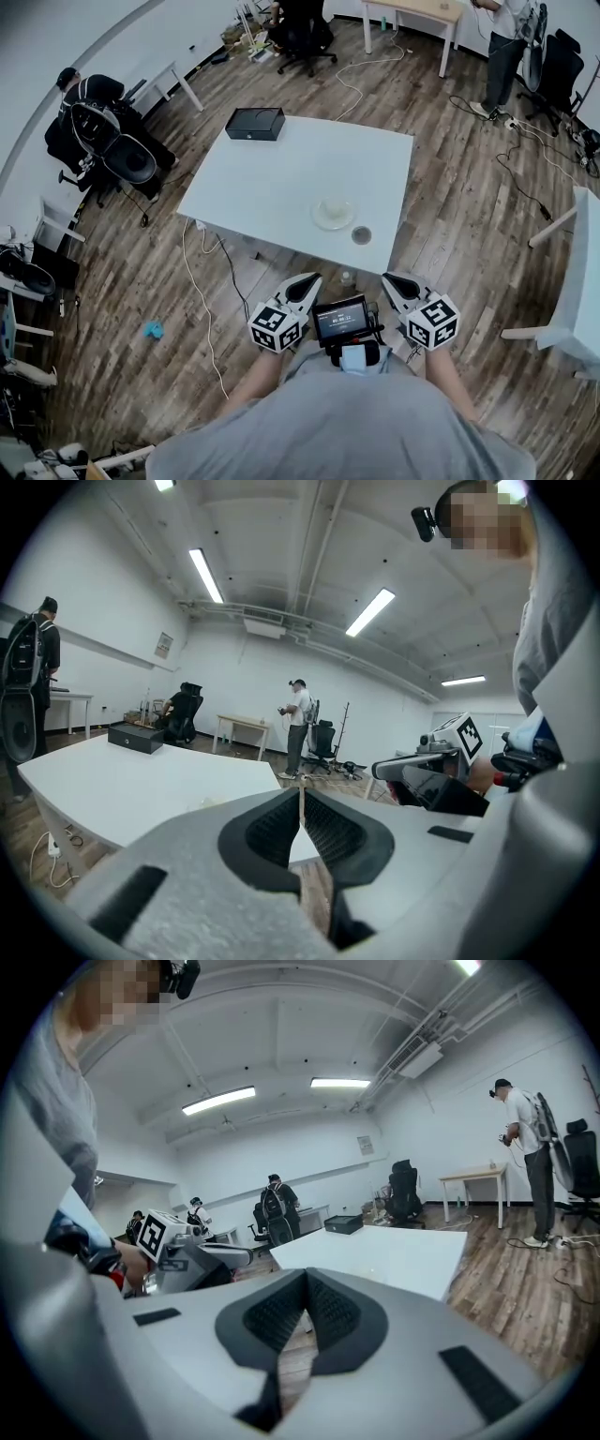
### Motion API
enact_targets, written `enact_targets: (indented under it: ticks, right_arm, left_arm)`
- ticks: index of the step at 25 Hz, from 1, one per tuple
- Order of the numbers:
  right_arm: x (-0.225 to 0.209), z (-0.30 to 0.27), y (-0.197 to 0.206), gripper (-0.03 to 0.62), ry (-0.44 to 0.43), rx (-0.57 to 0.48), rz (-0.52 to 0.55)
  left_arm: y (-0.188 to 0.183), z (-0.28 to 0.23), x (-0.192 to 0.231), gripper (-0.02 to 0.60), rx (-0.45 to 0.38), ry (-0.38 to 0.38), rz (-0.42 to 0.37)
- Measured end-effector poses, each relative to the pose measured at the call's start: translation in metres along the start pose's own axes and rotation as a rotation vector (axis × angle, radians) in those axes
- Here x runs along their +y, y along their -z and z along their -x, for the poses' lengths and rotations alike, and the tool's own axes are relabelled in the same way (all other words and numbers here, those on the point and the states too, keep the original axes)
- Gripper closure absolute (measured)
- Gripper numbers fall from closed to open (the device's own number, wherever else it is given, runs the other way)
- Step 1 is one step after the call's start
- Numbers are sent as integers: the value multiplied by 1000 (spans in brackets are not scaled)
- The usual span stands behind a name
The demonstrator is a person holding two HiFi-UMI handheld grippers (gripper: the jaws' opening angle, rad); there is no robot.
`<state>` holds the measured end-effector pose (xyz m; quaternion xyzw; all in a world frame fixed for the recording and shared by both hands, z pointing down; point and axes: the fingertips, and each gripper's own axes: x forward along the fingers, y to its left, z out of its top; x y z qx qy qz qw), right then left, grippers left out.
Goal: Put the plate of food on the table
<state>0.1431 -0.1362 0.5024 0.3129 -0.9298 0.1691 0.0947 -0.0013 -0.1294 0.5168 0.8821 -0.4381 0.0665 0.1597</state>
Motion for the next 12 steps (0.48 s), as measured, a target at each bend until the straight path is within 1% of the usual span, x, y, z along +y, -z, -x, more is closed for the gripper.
enact_targets:
  ticks: [12]
  right_arm:
    - [-2,12,-4,564,-3,-11,6]
  left_arm:
    - [-4,3,-8,549,-16,-13,-2]
